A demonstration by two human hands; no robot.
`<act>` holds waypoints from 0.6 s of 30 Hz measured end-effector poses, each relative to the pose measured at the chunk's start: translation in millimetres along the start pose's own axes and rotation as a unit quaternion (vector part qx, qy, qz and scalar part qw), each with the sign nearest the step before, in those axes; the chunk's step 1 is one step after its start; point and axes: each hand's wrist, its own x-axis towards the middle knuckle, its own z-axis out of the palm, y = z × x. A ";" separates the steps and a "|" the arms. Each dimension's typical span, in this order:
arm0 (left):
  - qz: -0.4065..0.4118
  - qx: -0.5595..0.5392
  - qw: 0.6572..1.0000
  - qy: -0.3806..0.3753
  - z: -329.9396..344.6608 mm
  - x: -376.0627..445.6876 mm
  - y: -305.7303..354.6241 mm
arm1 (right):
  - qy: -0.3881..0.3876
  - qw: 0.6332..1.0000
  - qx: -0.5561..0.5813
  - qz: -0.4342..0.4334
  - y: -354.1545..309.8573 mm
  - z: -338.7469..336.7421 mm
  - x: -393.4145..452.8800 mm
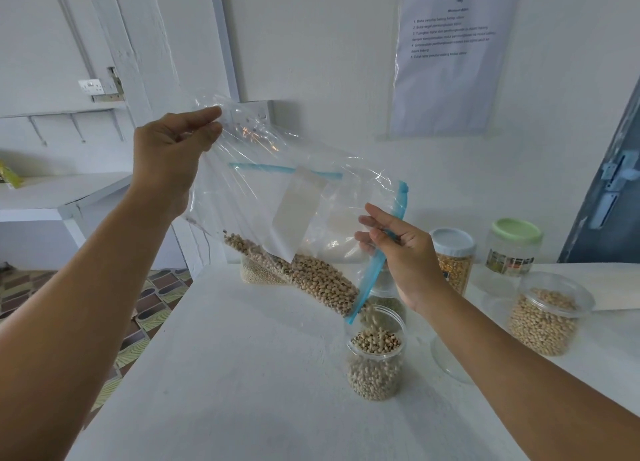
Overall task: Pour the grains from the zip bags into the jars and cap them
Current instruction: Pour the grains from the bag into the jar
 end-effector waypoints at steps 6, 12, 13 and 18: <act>-0.003 0.000 1.000 -0.001 0.1 -0.1 -2.5 | -0.001 1.000 -0.003 0.003 0.8 -1.3 -0.4; 0.002 -0.001 1.000 0.000 2.5 0.3 -1.5 | 0.001 1.000 -0.007 0.004 1.4 -2.9 -1.3; 0.001 -0.002 1.000 0.001 3.2 0.3 -1.3 | 0.003 1.000 -0.009 0.003 1.6 -3.4 -1.3; -0.002 -0.003 1.000 -0.001 5.2 -1.1 -2.9 | 0.004 1.000 -0.014 0.004 3.0 -4.9 -3.4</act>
